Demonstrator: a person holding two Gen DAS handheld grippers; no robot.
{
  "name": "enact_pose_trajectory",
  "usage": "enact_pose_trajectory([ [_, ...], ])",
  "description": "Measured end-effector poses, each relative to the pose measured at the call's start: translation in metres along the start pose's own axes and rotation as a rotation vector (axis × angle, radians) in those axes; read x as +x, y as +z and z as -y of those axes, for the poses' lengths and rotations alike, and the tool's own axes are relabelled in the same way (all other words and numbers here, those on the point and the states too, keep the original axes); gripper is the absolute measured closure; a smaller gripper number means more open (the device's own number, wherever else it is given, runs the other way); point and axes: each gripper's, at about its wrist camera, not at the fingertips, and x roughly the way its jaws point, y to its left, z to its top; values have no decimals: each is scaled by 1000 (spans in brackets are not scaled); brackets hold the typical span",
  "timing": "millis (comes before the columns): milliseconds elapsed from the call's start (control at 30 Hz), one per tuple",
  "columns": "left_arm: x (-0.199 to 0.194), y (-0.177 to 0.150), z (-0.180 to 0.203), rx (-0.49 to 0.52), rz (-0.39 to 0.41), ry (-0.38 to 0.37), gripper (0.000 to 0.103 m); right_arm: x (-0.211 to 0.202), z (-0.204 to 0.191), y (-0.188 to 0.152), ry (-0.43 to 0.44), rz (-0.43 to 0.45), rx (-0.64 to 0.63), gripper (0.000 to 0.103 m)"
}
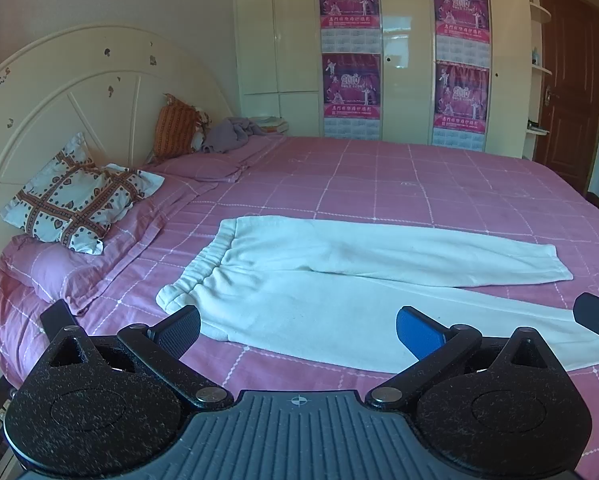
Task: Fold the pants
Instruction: 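Move both grippers open toward the waistband of the white sweatpants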
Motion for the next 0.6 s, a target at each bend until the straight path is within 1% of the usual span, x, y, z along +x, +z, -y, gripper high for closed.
enact_pose_trajectory([
  [233,2,-2,1,20,14,14,0,1,-2,-2,-7,-3,-15,0],
  [267,2,-3,2,28,11,20,0,2,-3,-1,-5,-25,-2,0],
  [400,4,-3,3,51,0,35,0,3,-4,-3,-10,-40,-4,0],
  [433,4,-4,4,74,-10,50,0,3,-4,-2,-15,-45,-11,0],
  [600,11,-1,5,87,-7,55,0,2,-6,-4,-54,-59,-67,0],
])
